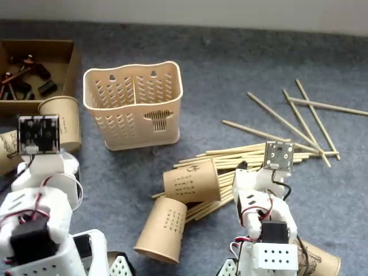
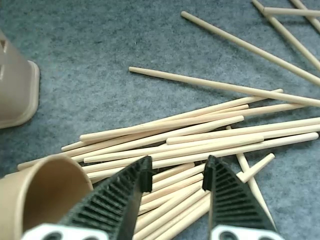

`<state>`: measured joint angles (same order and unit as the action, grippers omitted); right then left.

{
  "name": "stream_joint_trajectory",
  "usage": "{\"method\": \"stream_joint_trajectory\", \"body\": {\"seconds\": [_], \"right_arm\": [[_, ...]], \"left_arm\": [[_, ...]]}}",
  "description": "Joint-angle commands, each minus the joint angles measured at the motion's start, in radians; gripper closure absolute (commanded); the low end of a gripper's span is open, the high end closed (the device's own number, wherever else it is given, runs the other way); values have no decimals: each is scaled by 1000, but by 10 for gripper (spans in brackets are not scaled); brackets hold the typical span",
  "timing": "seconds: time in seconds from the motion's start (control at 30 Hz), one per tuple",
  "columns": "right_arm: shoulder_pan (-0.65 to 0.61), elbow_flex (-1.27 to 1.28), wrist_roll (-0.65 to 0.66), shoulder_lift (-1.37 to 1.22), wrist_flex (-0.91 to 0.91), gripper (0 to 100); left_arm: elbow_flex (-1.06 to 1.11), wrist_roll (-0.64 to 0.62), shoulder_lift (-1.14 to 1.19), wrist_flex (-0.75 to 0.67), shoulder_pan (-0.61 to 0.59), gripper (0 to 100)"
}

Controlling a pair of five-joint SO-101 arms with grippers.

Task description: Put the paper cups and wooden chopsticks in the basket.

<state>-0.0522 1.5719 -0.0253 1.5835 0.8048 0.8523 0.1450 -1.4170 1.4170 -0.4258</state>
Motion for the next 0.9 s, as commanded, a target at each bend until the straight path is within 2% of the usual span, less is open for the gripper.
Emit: {"method": "stream_joint_trajectory", "body": {"seconds": [0.0, 0.17, 0.37, 0.57, 0.67, 0.87], "right_arm": [[5, -4, -2, 5, -28, 821], [5, -4, -2, 5, -28, 821], [5, -5, 0, 5, -28, 821], [25, -21, 69, 2, -24, 821], [33, -119, 100, -5, -16, 822], [33, -395, 176, -90, 136, 822]], "left_arm": [[180, 9, -205, -72, -70, 933], [360, 11, -427, -83, -99, 931], [516, 8, -394, -140, -97, 930], [647, 8, -394, -181, -96, 930], [654, 9, -394, -178, -93, 930], [654, 9, -394, -178, -93, 930]]}}
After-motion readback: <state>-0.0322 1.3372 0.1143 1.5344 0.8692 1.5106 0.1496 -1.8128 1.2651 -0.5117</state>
